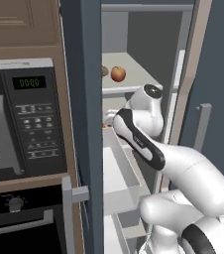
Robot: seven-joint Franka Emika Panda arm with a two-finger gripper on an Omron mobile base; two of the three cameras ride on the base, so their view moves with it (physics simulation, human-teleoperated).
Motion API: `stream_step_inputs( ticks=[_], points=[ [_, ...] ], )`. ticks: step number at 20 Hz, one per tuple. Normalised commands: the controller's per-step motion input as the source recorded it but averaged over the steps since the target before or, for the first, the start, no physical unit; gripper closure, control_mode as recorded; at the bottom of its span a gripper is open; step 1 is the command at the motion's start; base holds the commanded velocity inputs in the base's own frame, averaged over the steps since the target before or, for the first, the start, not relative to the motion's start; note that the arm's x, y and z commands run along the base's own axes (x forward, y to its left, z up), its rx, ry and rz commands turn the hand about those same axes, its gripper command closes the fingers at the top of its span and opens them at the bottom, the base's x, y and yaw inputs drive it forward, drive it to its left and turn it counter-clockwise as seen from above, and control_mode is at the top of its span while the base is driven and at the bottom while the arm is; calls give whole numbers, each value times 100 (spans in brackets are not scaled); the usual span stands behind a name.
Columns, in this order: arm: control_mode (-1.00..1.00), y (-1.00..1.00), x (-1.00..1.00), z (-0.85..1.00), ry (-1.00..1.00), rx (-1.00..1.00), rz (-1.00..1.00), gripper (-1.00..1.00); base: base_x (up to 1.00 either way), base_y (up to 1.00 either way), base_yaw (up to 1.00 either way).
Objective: Take the peach, carrot, and mushroom from the freezer and place them in the bowl on the counter.
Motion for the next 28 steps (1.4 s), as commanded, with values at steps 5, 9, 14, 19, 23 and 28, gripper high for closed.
stream_step_inputs(
  ticks=[5, 9, 14, 19, 23, 28],
  points=[
    [-100, 16, 42, -19, 6, -1, 0, -100, 0, 0, 0],
    [-100, 0, -63, -13, -3, 0, 1, -100, 0, 0, 0],
    [-100, 0, 33, -6, 0, 0, 0, -100, 0, 0, 0],
    [-100, 0, 79, -3, 8, 0, 0, -100, 0, 0, 0],
    [-100, 9, 23, -23, 7, 0, 0, -100, 0, 0, 0],
    [-100, 27, 0, -48, 3, 0, 0, -100, 0, 0, 0]
  ],
)
